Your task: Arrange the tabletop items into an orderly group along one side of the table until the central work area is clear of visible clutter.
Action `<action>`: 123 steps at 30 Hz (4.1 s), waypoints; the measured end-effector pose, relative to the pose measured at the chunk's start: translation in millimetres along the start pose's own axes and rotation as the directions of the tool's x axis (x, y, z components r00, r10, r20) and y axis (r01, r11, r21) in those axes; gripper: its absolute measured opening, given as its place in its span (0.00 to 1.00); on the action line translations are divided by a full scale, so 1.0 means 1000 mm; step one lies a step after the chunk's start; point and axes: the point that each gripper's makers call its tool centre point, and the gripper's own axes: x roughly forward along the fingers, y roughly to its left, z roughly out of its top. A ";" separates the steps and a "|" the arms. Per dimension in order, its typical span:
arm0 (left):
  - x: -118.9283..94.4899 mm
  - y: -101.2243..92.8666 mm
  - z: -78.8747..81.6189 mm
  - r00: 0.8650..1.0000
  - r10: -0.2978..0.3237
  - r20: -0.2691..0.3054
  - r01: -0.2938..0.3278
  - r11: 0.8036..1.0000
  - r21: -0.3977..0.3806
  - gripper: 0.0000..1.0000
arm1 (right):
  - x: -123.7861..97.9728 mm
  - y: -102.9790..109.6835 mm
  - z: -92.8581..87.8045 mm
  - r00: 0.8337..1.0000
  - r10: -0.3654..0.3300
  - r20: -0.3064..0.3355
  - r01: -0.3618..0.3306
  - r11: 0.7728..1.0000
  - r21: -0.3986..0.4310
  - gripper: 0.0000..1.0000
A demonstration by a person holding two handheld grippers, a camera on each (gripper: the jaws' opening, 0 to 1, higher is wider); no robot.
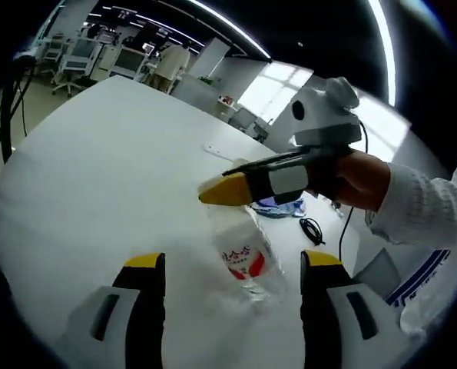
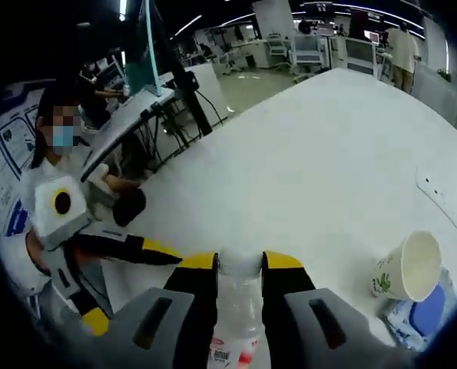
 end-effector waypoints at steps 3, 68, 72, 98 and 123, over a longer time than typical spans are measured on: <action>0.005 -0.009 -0.003 0.999 -0.044 -0.026 0.045 0.999 0.031 0.72 | -0.011 0.004 -0.001 0.999 0.038 0.032 -0.037 0.999 -0.021 0.19; 0.076 -0.068 -0.016 0.881 -0.339 -0.331 0.462 0.767 0.445 0.40 | -0.118 0.027 0.010 0.857 0.448 0.256 -0.366 0.877 -0.311 0.18; 0.076 -0.063 0.002 0.896 -0.309 -0.319 0.435 0.756 0.488 0.40 | -0.122 0.026 0.023 0.854 0.450 0.261 -0.349 0.867 -0.354 0.18; 0.123 -0.021 0.076 0.942 -0.233 -0.241 0.333 0.731 0.595 0.40 | -0.110 -0.028 0.078 0.886 0.387 0.257 -0.210 0.827 -0.522 0.19; 0.169 0.021 0.086 0.958 -0.197 -0.210 0.285 0.743 0.605 0.40 | -0.077 -0.081 0.082 0.917 0.329 0.226 -0.138 0.792 -0.594 0.19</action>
